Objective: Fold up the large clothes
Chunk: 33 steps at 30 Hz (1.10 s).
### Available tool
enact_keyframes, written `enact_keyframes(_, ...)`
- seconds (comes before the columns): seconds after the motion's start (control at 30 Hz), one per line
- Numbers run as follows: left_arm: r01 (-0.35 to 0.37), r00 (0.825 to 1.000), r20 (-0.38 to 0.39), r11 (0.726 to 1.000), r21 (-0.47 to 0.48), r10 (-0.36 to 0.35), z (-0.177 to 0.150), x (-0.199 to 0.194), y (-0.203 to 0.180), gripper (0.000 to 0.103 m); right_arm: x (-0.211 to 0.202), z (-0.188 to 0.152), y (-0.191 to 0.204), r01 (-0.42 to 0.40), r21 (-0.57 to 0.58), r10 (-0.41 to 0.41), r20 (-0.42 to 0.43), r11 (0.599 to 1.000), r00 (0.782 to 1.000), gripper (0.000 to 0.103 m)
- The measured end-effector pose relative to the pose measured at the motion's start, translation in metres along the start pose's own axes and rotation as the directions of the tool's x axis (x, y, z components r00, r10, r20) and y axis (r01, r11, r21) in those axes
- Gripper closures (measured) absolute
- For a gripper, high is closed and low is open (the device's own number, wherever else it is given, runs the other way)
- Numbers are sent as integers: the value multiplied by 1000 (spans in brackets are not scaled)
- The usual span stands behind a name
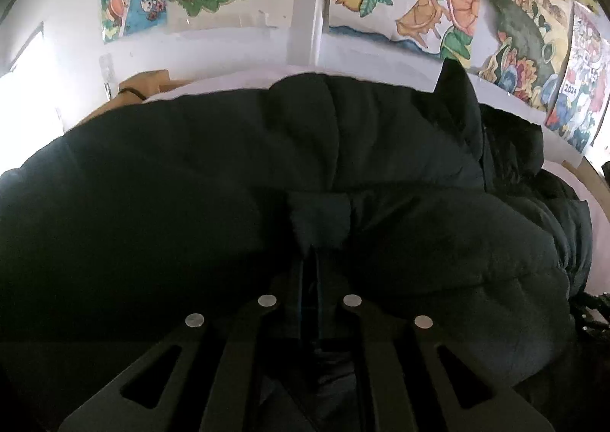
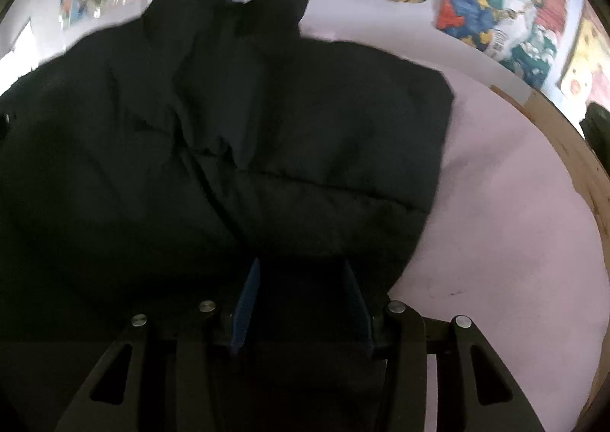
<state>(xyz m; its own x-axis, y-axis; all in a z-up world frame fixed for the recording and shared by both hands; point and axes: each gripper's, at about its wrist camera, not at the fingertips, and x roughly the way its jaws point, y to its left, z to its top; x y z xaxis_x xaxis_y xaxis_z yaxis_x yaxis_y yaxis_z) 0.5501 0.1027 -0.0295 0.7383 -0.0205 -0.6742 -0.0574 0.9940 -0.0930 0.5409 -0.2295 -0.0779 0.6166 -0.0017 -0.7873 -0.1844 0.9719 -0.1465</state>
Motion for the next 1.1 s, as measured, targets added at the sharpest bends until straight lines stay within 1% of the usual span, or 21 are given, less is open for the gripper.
enact_keyframes(0.1, 41, 999, 21, 999, -24, -41, 0, -7, 5, 95, 2, -7, -1, 5, 2, -5, 10, 1000, 1000, 60)
enact_keyframes(0.13, 44, 999, 28, 999, -22, -43, 0, -12, 6, 91, 0, -7, -3, 0, 9, 0, 16, 1000, 1000, 60)
enact_keyframes(0.2, 42, 999, 24, 999, -9, -42, 0, -21, 6, 73, -8, -8, -5, -4, 16, 4, 34, 1000, 999, 58)
enact_keyframes(0.23, 50, 998, 25, 999, -5, -50, 0, -26, 6, 57, -10, -7, -4, -3, 13, 2, 38, 1000, 999, 56)
enact_keyframes(0.27, 58, 998, 33, 998, -3, -58, -1, -34, 7, 44, -16, -6, -4, 4, 6, -4, 42, 1000, 999, 52)
enact_keyframes(0.3, 59, 997, 48, 998, -5, -58, -2, -45, 9, 40, -21, -4, -2, 8, 0, -8, 47, 1000, 999, 46)
enact_keyframes(0.33, 64, 996, 63, 998, -8, -63, -2, -55, 11, 34, -27, -2, 0, 5, -3, -4, 53, 1000, 999, 35)
enact_keyframes(0.37, 69, 995, 67, 998, -9, -68, -2, -63, 13, 28, -33, -1, 2, -9, -4, 9, 59, 1000, 998, 32)
enact_keyframes(0.5, 67, 996, 65, 996, -64, -63, -3, -98, 32, 26, -63, 13, 21, -71, -4, 71, 58, 997, 996, 30)
enact_keyframes(0.57, 86, 995, 65, 989, -116, -79, -7, -116, 46, 21, -89, 23, 37, -113, -18, 114, 83, 993, 990, 23)
enact_keyframes(0.6, 96, 994, 66, 982, -161, -86, -10, -126, 56, 18, -101, 29, 45, -134, -27, 136, 98, 991, 986, 21)
enact_keyframes(0.63, 102, 994, 68, 973, -207, -90, -15, -133, 65, 13, -111, 35, 52, -151, -33, 153, 111, 988, 982, 17)
enact_keyframes(0.67, 107, 993, 70, 954, -279, -91, -23, -141, 79, 9, -120, 41, 60, -163, -36, 166, 124, 986, 978, 15)
enact_keyframes(0.7, 109, 993, 73, 935, -338, -90, -29, -147, 92, 8, -133, 50, 73, -183, -39, 187, 146, 982, 971, 14)
enact_keyframes(0.73, 105, 994, 74, 905, -411, -82, -38, -153, 107, 7, -141, 54, 85, -197, -38, 201, 155, 980, 967, 10)
enact_keyframes(0.77, 93, 995, 72, 885, -455, -68, -43, -158, 117, 7, -146, 61, 97, -213, -32, 216, 160, 976, 963, 7)
enact_keyframes(0.83, 73, 995, 97, 838, -541, -23, -58, -172, 138, 7, -146, 76, 118, -238, -11, 236, 161, 971, 958, 6)
enact_keyframes(0.9, 39, 991, 125, 812, -582, 41, -69, -185, 153, 7, -138, 89, 142, -258, 10, 254, 156, 966, 955, 6)
enact_keyframes(0.97, 5, 984, 145, 787, -616, 107, -78, -193, 165, 7, -122, 100, 168, -251, 6, 247, 154, 968, 957, 6)
enact_keyframes(1.03, -49, 972, 137, 732, -680, 193, -88, -200, 178, 7, -102, 110, 198, -238, -18, 238, 169, 971, 956, 6)
enact_keyframes(1.1, -39, 962, 158, 682, -730, 224, -95, -204, 188, 7, -88, 114, 222, -225, -46, 230, 194, 973, 954, 6)
